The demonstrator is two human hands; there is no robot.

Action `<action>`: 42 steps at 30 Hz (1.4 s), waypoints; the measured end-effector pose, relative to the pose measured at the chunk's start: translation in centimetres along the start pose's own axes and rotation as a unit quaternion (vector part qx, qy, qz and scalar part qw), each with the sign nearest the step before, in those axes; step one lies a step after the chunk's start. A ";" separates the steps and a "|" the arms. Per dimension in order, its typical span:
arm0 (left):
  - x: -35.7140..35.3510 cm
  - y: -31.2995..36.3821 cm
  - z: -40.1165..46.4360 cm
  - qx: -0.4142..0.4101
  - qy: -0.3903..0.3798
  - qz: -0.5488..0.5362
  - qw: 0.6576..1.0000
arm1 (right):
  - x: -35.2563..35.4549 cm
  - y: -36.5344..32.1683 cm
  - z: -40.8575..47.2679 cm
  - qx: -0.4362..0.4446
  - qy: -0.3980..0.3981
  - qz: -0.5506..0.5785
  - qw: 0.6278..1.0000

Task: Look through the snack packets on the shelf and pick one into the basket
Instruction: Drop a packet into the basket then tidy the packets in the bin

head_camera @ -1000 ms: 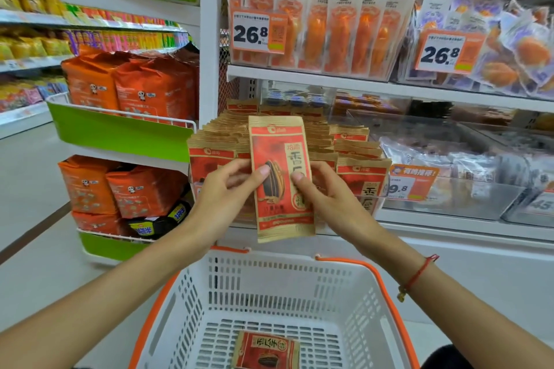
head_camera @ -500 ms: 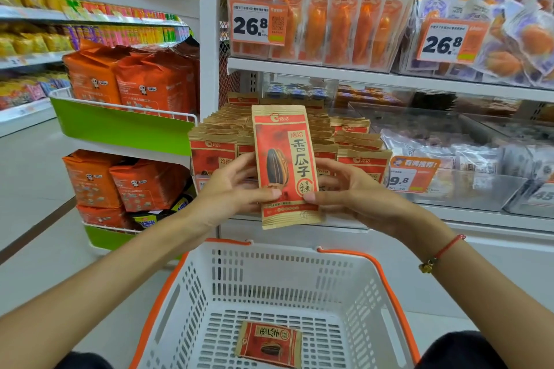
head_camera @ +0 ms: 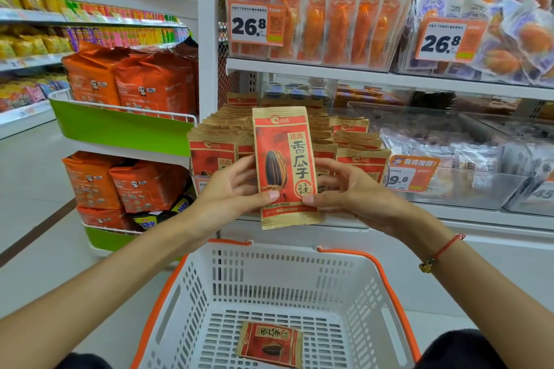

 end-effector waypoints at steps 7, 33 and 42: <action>-0.2 1.0 -0.6 -0.024 0.049 0.029 0.998 | -0.5 -0.6 -0.2 0.029 0.024 -0.064 0.997; -1.1 2.9 -0.6 -0.046 0.061 0.014 0.997 | -0.6 -3.1 -1.3 0.112 0.164 -0.243 0.950; -1.5 0.6 -0.1 0.030 0.016 0.038 0.999 | 2.1 -4.2 -1.8 0.100 0.276 -0.390 0.873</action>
Point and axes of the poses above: each hand's wrist, its own z-axis towards the middle knuckle, its own x-axis out of the back of the hand, y = z × x, the point moved 9 cm from there along z, towards the middle knuckle, and after that the axes turned 2 degrees about x, right-handed, at the moved point
